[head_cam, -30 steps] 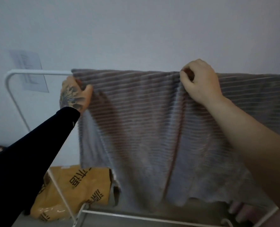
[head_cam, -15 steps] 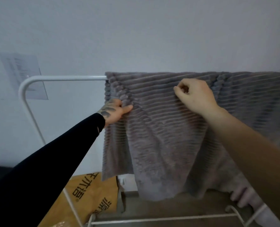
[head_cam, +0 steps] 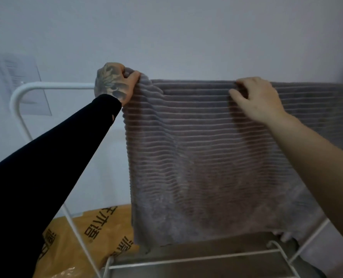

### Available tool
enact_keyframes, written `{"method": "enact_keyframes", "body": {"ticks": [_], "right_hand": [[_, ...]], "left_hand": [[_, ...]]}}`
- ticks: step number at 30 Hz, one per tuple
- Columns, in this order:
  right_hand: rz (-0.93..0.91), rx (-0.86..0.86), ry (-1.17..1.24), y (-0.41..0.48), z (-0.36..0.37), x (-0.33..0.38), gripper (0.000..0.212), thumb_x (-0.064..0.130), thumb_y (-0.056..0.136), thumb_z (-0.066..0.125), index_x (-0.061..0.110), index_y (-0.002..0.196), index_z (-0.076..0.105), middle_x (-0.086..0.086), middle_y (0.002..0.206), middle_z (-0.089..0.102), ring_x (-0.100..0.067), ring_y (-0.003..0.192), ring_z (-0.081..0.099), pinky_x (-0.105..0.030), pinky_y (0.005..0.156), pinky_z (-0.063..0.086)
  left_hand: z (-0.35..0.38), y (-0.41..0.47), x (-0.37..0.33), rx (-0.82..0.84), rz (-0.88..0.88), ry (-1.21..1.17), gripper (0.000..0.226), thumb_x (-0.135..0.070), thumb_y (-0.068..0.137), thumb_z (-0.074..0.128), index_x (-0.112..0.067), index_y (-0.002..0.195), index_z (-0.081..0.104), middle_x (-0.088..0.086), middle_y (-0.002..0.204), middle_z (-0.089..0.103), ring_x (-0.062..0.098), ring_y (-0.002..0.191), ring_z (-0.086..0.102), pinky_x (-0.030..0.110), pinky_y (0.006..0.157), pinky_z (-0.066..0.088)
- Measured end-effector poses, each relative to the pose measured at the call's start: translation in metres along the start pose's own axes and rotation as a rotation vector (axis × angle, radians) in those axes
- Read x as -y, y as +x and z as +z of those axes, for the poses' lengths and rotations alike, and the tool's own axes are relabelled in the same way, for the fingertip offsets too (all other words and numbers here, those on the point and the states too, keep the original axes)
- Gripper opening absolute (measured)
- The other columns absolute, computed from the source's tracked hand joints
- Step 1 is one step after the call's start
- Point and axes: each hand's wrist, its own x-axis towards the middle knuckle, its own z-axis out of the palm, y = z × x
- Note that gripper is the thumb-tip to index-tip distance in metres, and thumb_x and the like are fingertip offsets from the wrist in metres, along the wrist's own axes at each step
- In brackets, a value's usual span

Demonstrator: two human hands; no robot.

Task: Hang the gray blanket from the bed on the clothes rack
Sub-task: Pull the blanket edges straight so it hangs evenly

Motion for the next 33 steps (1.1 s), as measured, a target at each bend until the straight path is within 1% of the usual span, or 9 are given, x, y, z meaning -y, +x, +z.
{"method": "enact_keyframes", "body": {"ticks": [2,4,10,14,17,21,25,28,33], "right_hand": [[-0.009,0.056,-0.071,0.004,0.002,-0.003,0.06,0.058,0.104,0.044,0.018,0.148,0.053,-0.015,0.152,0.053,-0.038,0.143,0.046,-0.065,0.12,0.029],[0.01,0.057,-0.107,0.008,0.006,-0.006,0.066,0.064,0.104,0.038,0.018,0.148,0.052,-0.016,0.153,0.052,-0.038,0.143,0.045,-0.069,0.121,0.024],[0.158,0.046,-0.2,0.026,0.015,-0.003,0.095,0.083,0.095,0.013,0.01,0.135,0.059,-0.027,0.143,0.055,-0.05,0.135,0.048,-0.073,0.118,0.024],[0.212,0.039,-0.227,0.031,0.019,-0.004,0.106,0.088,0.09,0.007,0.007,0.138,0.056,-0.03,0.148,0.05,-0.052,0.139,0.043,-0.072,0.12,0.023],[0.22,0.037,-0.262,0.032,0.021,-0.007,0.109,0.089,0.089,0.005,0.005,0.139,0.055,-0.031,0.148,0.05,-0.053,0.139,0.042,-0.072,0.12,0.023],[0.234,0.052,-0.282,0.037,0.022,-0.008,0.112,0.09,0.088,0.004,0.006,0.14,0.054,-0.031,0.149,0.049,-0.052,0.14,0.041,-0.07,0.121,0.022],[0.232,0.033,-0.308,0.038,0.025,-0.008,0.111,0.089,0.089,0.004,0.005,0.139,0.056,-0.032,0.146,0.051,-0.053,0.138,0.043,-0.07,0.12,0.023],[0.227,0.035,-0.321,0.04,0.026,-0.009,0.113,0.09,0.088,0.002,0.006,0.138,0.058,-0.032,0.144,0.053,-0.054,0.137,0.044,-0.07,0.12,0.023],[0.199,0.037,-0.336,0.043,0.029,-0.01,0.115,0.092,0.086,0.0,0.008,0.134,0.061,-0.032,0.14,0.056,-0.055,0.134,0.045,-0.071,0.119,0.024]], "left_hand": [[-0.003,-0.004,0.006,-0.033,0.017,0.053,0.031,-0.053,0.088,0.063,-0.025,0.082,0.071,-0.007,0.093,0.077,0.023,0.099,0.07,0.03,0.087,0.053],[-0.005,-0.01,0.011,-0.055,0.018,0.078,0.032,-0.058,0.086,0.063,-0.026,0.082,0.062,-0.007,0.093,0.073,0.028,0.105,0.067,0.036,0.087,0.053],[0.002,-0.051,0.029,0.005,-0.026,-0.178,0.04,-0.062,0.089,0.054,-0.024,0.075,0.053,-0.009,0.066,0.061,0.017,0.069,0.06,0.033,0.066,0.048],[0.023,-0.083,0.064,0.306,-0.317,-0.29,0.056,-0.06,0.094,0.049,-0.008,0.082,0.066,0.007,0.087,0.073,0.025,0.085,0.067,0.038,0.08,0.053],[0.042,-0.105,0.089,0.654,-0.504,-0.397,0.028,-0.04,0.094,0.06,-0.016,0.092,0.074,-0.003,0.1,0.072,0.021,0.098,0.065,0.03,0.084,0.051],[0.063,-0.123,0.106,0.799,-0.481,-0.449,0.023,-0.023,0.095,0.062,-0.015,0.11,0.077,-0.004,0.11,0.074,0.014,0.105,0.065,0.025,0.085,0.049],[0.069,-0.126,0.113,0.812,-0.306,-0.312,0.025,-0.004,0.092,0.056,-0.017,0.085,0.076,-0.002,0.087,0.074,0.017,0.084,0.067,0.027,0.074,0.052],[0.07,-0.13,0.126,0.798,-0.192,-0.068,0.026,0.004,0.089,0.049,-0.002,0.086,0.074,0.013,0.095,0.077,0.031,0.092,0.071,0.038,0.082,0.06],[0.069,-0.141,0.127,0.847,-0.314,-0.192,0.017,0.001,0.081,0.052,-0.002,0.079,0.068,0.007,0.09,0.075,0.027,0.084,0.066,0.036,0.079,0.054]]}}
